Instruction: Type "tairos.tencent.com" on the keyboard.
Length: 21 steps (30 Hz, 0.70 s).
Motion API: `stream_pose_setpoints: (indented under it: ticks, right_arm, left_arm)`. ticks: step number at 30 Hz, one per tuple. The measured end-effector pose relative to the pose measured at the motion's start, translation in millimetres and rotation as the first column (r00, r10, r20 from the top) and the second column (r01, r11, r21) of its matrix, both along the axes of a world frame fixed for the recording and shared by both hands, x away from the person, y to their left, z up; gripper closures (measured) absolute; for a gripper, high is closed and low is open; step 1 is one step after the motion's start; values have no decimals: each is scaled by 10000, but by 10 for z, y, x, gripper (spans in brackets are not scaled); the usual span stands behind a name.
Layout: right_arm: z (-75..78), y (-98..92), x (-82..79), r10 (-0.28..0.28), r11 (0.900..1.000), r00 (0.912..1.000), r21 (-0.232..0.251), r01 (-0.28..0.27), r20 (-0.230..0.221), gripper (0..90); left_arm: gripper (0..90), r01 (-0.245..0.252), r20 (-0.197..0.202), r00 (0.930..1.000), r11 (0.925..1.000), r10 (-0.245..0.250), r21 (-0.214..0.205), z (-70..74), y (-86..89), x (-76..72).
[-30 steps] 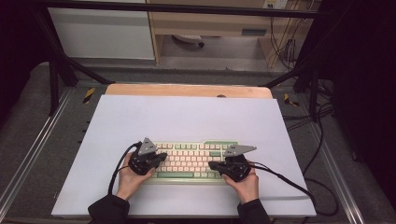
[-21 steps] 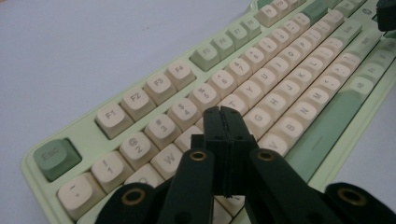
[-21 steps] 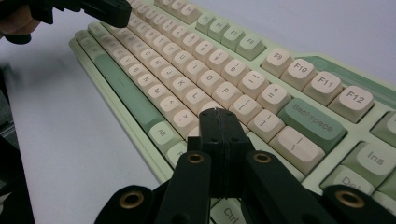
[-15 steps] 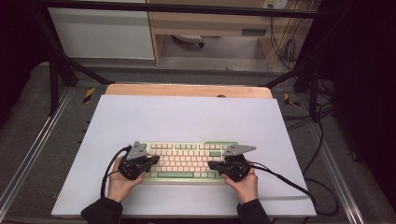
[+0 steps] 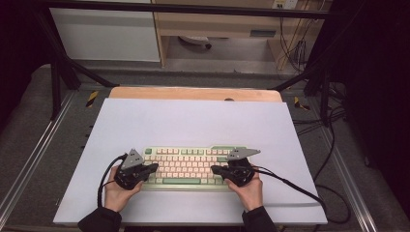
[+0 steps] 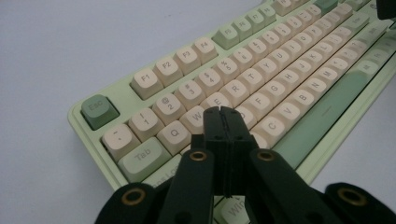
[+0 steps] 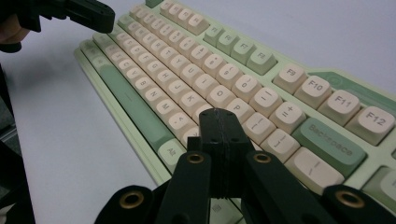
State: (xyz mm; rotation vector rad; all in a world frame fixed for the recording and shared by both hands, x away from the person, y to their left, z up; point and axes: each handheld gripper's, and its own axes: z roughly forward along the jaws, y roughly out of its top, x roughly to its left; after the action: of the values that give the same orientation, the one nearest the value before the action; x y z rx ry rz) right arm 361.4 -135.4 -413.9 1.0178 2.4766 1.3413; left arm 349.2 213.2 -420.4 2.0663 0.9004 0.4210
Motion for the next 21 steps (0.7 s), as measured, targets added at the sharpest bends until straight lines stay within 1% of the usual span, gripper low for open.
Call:
stream_pose_setpoints:
  ticks: [8, 10, 14, 17, 21]
  right_arm:
    - [28, 118, 42, -56, 10000, 10000, -64, 56, 15, 900]
    - [35, 148, 61, -117, 9999, 9999, 46, 117, 30, 900]
    - [43, 220, 105, -160, 9999, 9998, -15, 160, 77, 900]
    - [37, 274, 147, -137, 9999, 9999, 36, 137, -40, 900]
    - [21, 356, 198, -143, 9998, 9999, -168, 143, 0, 900]
  left_arm:
    - [898, -34, -69, 10000, 10000, 34, -12, -25, 30, -9]
    - [898, -18, -77, 10000, 10000, 18, -4, -28, 29, -9]
    - [898, -29, -80, 10000, 10000, 28, -65, -27, 36, -9]
    - [898, -28, -71, 10000, 10000, 28, -80, -24, 38, -10]
    - [898, -18, -84, 10000, 9999, 17, -105, -25, 37, -12]
